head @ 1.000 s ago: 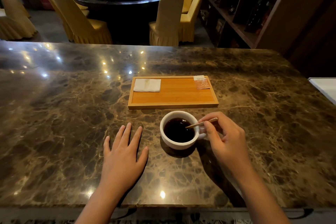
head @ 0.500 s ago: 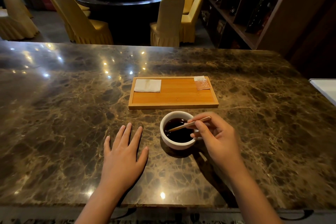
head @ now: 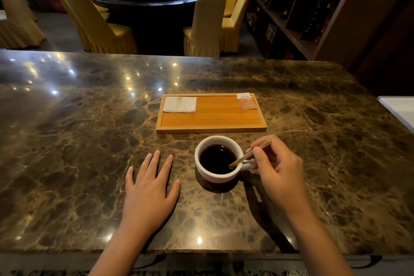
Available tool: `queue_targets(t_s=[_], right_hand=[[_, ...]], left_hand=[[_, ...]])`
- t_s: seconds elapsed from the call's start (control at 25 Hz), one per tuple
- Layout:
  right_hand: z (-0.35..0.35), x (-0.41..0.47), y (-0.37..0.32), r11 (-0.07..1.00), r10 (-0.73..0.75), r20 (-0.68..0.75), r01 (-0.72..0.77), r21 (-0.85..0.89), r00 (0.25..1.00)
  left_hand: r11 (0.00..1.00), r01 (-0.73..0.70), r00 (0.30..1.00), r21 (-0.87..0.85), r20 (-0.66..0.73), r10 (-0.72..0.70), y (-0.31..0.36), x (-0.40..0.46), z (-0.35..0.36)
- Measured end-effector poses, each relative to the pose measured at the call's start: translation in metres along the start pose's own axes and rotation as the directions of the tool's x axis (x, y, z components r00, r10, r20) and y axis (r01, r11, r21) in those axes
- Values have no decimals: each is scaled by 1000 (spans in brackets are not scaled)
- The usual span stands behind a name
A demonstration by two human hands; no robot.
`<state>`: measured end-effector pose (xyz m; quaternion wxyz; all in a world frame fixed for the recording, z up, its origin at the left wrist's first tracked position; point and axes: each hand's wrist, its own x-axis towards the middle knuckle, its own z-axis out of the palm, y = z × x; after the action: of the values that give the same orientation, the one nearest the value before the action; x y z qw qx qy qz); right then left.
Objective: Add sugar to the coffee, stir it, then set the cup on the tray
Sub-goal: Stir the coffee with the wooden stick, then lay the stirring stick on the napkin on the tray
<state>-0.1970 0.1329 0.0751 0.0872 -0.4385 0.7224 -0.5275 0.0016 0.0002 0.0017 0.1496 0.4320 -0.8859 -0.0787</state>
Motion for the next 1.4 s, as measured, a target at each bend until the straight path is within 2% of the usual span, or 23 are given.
queue_targets(t_s=[0.24, 0.48, 0.76, 0.92, 1.04, 1.16, 1.24, 1.32, 1.4], right_hand=[[2, 2, -1, 911, 232, 38, -231, 343, 972], [-16, 12, 2, 916, 259, -73, -221, 334, 963], [-34, 33, -2, 953, 196, -114, -162, 256, 974], [-33, 54, -15, 881, 234, -10, -208, 426, 972], [-17, 77, -21, 877, 183, 106, -211, 432, 977], [11, 106, -23, 919, 41, 142, -93, 383, 989], [33, 126, -21, 948, -118, 143, 69, 311, 983], [54, 144, -16, 941, -325, 175, 300, 154, 930], [72, 157, -6, 853, -506, 241, 523, -7, 828]], left_hand=[[1000, -2, 1000, 1, -7, 2, 0, 0, 0], [1000, 0, 1000, -3, -5, 0, 0, 0, 1], [1000, 1, 1000, -2, -1, -1, 1, 0, 0], [1000, 8, 1000, 0, -1, -8, 1, -1, 2], [1000, 16, 1000, 12, 4, -16, 1, -1, 0], [1000, 27, 1000, 5, 4, -27, 1, -1, 0], [999, 32, 999, -2, 3, -32, 2, -2, 0], [999, 40, 999, -8, 1, -40, 2, -2, 0], [999, 47, 999, -9, 4, -47, 2, -2, -1]])
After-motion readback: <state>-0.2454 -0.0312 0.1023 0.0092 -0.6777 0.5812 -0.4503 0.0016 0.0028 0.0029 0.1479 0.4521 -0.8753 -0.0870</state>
